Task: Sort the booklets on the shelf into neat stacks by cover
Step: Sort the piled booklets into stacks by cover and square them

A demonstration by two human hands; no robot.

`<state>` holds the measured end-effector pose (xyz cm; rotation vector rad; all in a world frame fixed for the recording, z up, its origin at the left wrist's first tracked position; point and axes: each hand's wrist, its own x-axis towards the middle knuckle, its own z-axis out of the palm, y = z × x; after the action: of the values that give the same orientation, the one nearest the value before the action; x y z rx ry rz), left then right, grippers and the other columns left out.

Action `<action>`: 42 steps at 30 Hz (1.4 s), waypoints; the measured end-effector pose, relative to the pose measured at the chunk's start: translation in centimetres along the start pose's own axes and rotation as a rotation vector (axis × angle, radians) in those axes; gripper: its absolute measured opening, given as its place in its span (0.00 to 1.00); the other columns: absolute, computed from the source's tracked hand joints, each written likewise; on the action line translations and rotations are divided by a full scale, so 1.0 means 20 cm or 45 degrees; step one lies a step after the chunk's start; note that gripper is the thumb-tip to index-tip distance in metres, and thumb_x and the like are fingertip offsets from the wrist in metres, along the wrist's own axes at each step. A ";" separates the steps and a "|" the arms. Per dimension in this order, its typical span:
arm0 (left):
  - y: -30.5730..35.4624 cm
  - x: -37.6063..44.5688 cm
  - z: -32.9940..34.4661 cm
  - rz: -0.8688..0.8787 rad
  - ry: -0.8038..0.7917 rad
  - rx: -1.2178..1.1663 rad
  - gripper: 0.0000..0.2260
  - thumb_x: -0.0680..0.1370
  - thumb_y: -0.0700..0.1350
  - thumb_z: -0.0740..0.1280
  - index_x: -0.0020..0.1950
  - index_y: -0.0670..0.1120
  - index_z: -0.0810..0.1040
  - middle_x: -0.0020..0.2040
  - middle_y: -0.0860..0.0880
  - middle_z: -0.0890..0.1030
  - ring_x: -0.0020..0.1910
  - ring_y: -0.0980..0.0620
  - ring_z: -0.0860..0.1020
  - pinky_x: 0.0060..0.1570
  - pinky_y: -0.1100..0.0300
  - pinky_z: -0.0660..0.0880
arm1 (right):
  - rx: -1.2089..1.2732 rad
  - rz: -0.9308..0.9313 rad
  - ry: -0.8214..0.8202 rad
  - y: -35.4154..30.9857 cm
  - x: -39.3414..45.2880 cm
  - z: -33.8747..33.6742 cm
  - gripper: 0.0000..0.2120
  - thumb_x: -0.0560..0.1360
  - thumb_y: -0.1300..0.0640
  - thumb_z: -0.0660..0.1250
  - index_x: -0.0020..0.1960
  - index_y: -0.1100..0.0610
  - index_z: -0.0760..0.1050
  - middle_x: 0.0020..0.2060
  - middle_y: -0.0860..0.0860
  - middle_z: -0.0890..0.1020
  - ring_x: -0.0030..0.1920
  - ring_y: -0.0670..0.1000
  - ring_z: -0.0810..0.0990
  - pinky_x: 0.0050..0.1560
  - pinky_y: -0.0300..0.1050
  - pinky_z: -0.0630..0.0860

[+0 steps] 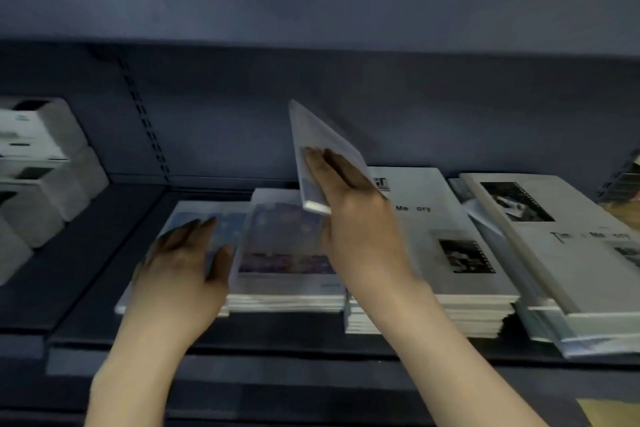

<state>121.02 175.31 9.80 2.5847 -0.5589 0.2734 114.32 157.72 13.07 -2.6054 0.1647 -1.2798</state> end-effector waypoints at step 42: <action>-0.73 -0.10 -0.04 -0.194 0.085 -0.047 0.18 0.79 0.42 0.58 0.70 0.48 0.69 0.61 0.43 0.77 0.55 0.40 0.75 0.48 0.51 0.74 | -0.145 0.214 -1.422 -0.75 -0.08 0.81 0.49 0.72 0.39 0.66 0.75 0.65 0.42 0.73 0.63 0.51 0.72 0.62 0.52 0.72 0.55 0.54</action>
<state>125.56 188.13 4.01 2.5558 -0.3379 0.2939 126.20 175.16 6.16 -2.8820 0.2346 0.3348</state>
